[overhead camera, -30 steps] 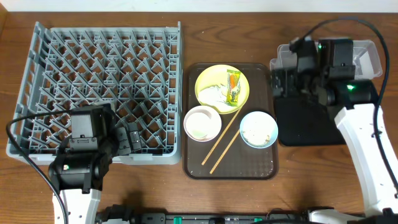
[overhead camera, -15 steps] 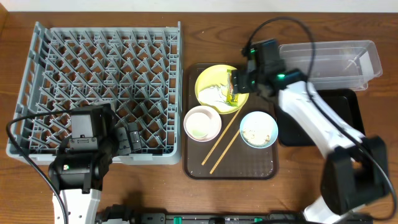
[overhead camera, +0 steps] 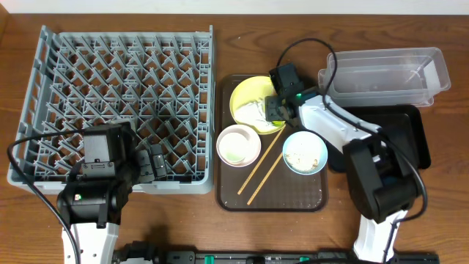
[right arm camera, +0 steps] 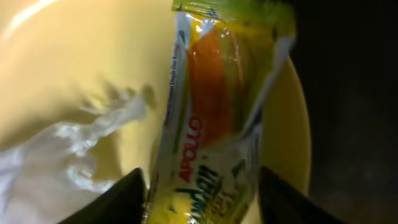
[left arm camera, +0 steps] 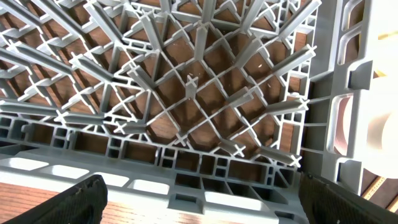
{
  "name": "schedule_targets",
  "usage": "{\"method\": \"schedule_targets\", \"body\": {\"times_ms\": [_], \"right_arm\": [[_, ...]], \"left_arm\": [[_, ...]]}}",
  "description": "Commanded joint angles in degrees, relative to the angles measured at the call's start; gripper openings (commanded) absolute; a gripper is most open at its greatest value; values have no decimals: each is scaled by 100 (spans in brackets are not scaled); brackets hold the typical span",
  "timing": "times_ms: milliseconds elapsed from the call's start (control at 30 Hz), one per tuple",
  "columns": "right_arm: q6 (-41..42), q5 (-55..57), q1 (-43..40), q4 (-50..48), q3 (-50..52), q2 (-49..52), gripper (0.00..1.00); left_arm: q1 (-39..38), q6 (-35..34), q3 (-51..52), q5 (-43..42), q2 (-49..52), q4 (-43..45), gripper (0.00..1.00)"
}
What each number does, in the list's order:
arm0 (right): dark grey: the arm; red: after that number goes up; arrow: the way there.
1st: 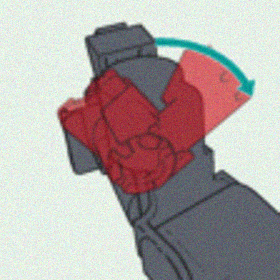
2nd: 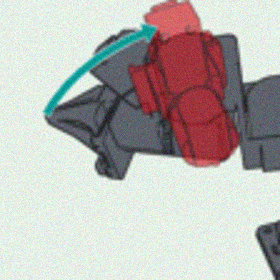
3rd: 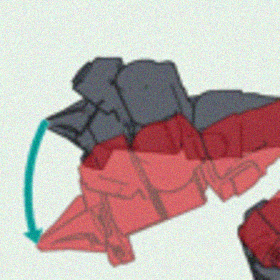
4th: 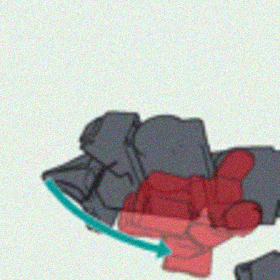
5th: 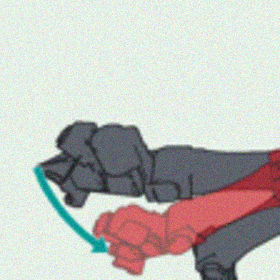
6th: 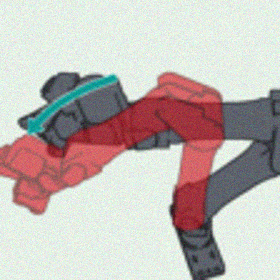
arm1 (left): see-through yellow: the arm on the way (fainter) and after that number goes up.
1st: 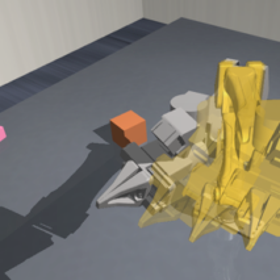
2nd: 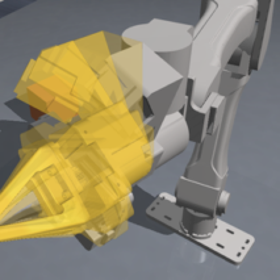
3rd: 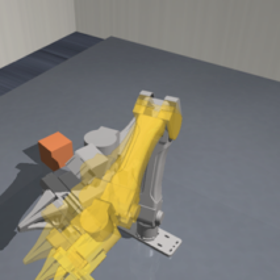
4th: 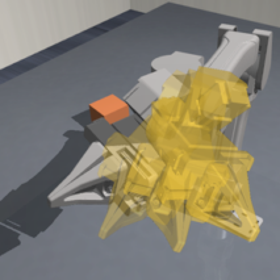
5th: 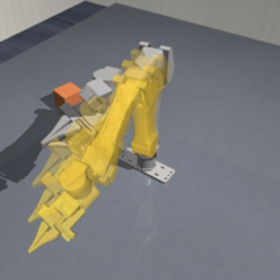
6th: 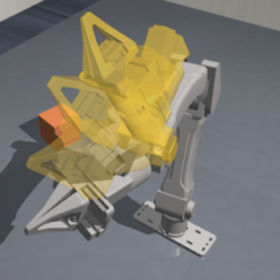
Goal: Sort waste into correct bins and load items into the dishwasher rack
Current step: 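Reach the right gripper to the yellow plate and grasp the snack wrapper, then carry the wrapper right and drop it into the clear plastic bin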
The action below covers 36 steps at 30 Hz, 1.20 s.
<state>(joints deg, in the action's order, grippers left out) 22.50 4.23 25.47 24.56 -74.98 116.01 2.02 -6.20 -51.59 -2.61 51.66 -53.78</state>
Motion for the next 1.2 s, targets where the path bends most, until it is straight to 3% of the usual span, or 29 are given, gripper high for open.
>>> {"method": "schedule_targets", "body": {"times_ms": [0,67,167,333,667,767,1067,1167], "right_arm": [[240,129,76,-70,-72,136,49],[258,131,87,-76,-72,166,41],[256,131,90,-83,-74,164,20],[254,138,22,-92,-94,-63,2],[269,857,-608,-164,-109,-1620,1],[651,1180,-922,-162,-109,-1886,1],[2028,1355,-2076,-136,-109,-1810,2],[2146,1353,-2312,-142,-109,-1668,7]], "left_arm": [[-24,-55,-146,9,-4,-15,100],[-24,-55,-146,9,-4,-15,100],[-24,-55,-146,9,-4,-15,100],[-24,-52,-146,11,-4,-15,100],[-24,-55,-146,11,-4,-15,100],[-24,-52,-146,9,-4,-15,100],[-24,-55,-146,9,-4,-15,100],[-24,-55,-146,9,-4,-15,100]]}}
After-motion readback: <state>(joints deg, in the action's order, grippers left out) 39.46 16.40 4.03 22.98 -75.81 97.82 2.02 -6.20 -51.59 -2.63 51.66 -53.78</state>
